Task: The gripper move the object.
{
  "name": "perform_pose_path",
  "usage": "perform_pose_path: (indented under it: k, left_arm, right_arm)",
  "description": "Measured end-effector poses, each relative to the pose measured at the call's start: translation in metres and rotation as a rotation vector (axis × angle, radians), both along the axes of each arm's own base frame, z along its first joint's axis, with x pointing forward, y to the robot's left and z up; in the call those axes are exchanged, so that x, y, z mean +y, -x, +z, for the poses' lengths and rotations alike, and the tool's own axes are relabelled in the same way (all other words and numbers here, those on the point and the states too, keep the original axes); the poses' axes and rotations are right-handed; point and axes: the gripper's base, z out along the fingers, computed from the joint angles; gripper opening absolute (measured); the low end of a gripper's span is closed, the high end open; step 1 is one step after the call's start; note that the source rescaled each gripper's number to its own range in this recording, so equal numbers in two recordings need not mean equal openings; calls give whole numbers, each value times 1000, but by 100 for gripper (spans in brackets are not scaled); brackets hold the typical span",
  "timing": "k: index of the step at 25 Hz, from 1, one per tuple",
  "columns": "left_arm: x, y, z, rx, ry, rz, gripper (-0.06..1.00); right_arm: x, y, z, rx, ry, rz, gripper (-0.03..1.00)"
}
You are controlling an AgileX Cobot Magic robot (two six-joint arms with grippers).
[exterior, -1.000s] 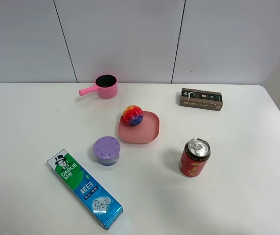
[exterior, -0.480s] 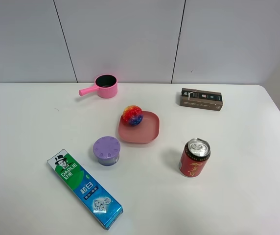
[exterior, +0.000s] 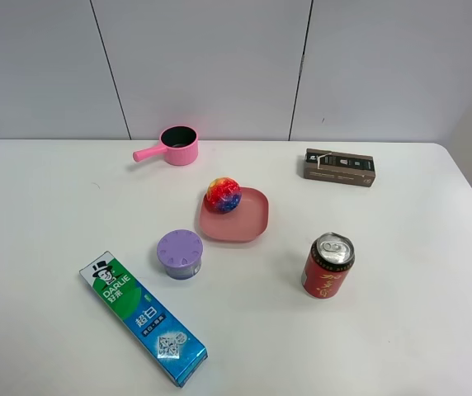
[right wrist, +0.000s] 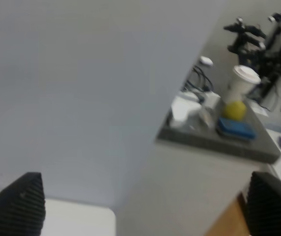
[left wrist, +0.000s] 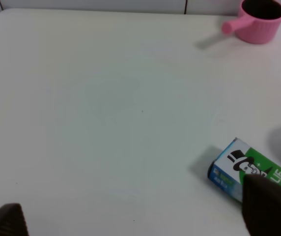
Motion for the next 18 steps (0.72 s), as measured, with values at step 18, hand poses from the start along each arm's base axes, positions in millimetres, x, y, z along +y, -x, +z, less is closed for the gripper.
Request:
perform_pose_path:
  k: [18]
  left_arm:
    - [0, 0, 0, 0, 0, 0, 100]
  right_arm:
    - [14, 59, -133, 174, -221, 200, 99]
